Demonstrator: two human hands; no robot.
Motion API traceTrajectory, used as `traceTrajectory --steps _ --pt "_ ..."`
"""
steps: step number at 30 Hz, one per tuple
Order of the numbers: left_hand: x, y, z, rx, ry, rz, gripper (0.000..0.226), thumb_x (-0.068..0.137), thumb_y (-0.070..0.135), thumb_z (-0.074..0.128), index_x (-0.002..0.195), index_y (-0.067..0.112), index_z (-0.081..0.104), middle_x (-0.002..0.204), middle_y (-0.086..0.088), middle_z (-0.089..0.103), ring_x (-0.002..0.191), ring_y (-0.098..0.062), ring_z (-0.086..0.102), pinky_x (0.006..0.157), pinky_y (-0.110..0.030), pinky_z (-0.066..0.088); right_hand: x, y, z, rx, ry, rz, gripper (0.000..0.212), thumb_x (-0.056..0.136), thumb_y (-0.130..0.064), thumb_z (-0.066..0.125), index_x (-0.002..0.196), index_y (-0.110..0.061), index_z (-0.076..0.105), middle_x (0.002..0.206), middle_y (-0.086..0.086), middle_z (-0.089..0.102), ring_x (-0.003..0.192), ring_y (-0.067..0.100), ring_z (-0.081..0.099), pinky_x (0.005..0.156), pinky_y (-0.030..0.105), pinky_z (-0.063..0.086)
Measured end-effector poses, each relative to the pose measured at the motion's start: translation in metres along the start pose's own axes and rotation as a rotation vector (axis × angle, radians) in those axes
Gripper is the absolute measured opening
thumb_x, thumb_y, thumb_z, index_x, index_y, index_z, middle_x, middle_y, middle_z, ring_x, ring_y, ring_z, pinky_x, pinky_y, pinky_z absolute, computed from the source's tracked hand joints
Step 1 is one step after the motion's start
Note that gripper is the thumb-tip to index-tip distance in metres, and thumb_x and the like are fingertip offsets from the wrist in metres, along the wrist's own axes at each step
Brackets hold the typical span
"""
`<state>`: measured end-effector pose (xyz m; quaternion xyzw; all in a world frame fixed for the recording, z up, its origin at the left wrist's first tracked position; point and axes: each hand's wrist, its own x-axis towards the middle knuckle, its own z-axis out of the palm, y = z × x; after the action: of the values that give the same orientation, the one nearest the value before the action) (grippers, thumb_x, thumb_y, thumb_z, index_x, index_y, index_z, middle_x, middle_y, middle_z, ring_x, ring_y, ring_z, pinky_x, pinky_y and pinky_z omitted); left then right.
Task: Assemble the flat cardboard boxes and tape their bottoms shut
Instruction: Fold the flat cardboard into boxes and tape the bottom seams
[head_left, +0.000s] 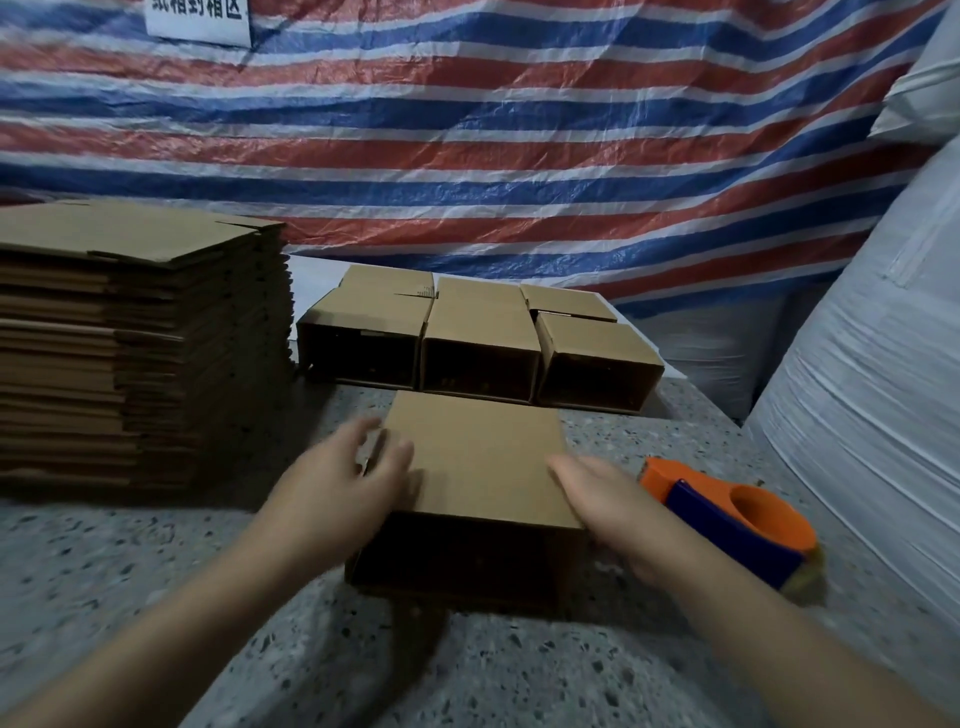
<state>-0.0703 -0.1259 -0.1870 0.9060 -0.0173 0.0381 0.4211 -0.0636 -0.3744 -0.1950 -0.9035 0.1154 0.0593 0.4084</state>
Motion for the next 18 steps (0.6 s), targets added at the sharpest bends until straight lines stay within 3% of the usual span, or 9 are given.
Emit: traceTrajectory --steps 2,5,8,11,14,18 --pt "-0.009 -0.002 0.003 0.180 0.009 0.086 0.062 0.095 0.056 0.046 0.150 0.030 0.034 0.147 0.003 0.048 0.125 -0.016 0.051 0.098 -0.034 0.045 0.002 -0.005 0.009 -0.053 0.032 -0.042 0.037 0.097 -0.052 0.039 0.095 -0.022 0.060 0.097 0.002 0.067 0.089 0.019 0.063 0.078 0.036 0.051" --pt "0.005 -0.006 -0.007 0.212 0.043 0.085 0.053 0.099 0.044 0.047 0.146 0.020 0.041 0.144 -0.004 0.050 0.126 -0.021 0.051 0.097 -0.033 0.043 0.018 -0.026 0.025 0.051 0.017 -0.059 0.042 0.088 -0.052 0.042 0.105 -0.019 0.062 0.095 0.003 0.066 0.087 0.022 0.065 0.070 0.034 0.051" --pt "0.034 -0.020 -0.023 0.273 0.145 0.136 0.034 0.100 0.034 0.048 0.125 0.013 0.060 0.130 -0.006 0.058 0.115 -0.023 0.054 0.090 -0.034 0.042 0.049 -0.054 0.046 0.212 -0.058 -0.024 0.046 0.080 -0.051 0.047 0.110 -0.019 0.064 0.102 0.010 0.070 0.092 0.032 0.069 0.077 0.046 0.059" --pt "0.066 -0.039 -0.035 0.368 0.269 0.208 0.025 0.100 0.023 0.048 0.100 0.008 0.068 0.113 -0.009 0.063 0.103 -0.028 0.058 0.081 -0.036 0.042 0.079 -0.082 0.068 0.235 -0.054 -0.029 0.055 0.084 -0.051 0.048 0.127 -0.018 0.058 0.119 0.010 0.065 0.104 0.033 0.065 0.092 0.049 0.057" --pt "0.094 -0.050 -0.043 0.459 0.324 0.189 0.021 0.096 0.014 0.049 0.081 0.011 0.063 0.097 -0.009 0.063 0.092 -0.032 0.058 0.068 -0.034 0.038 0.106 -0.105 0.086 0.195 -0.016 -0.056 0.058 0.090 -0.050 0.045 0.133 -0.011 0.051 0.123 0.010 0.060 0.109 0.032 0.060 0.094 0.043 0.054" --pt "0.120 -0.054 -0.048 0.538 0.336 0.150 0.027 0.093 0.013 0.051 0.070 0.025 0.048 0.091 -0.011 0.064 0.079 -0.034 0.057 0.063 -0.032 0.035 0.127 -0.122 0.098 0.143 0.025 -0.111 0.054 0.093 -0.048 0.044 0.125 -0.006 0.057 0.105 0.007 0.054 0.107 0.034 0.060 0.082 0.034 0.047"
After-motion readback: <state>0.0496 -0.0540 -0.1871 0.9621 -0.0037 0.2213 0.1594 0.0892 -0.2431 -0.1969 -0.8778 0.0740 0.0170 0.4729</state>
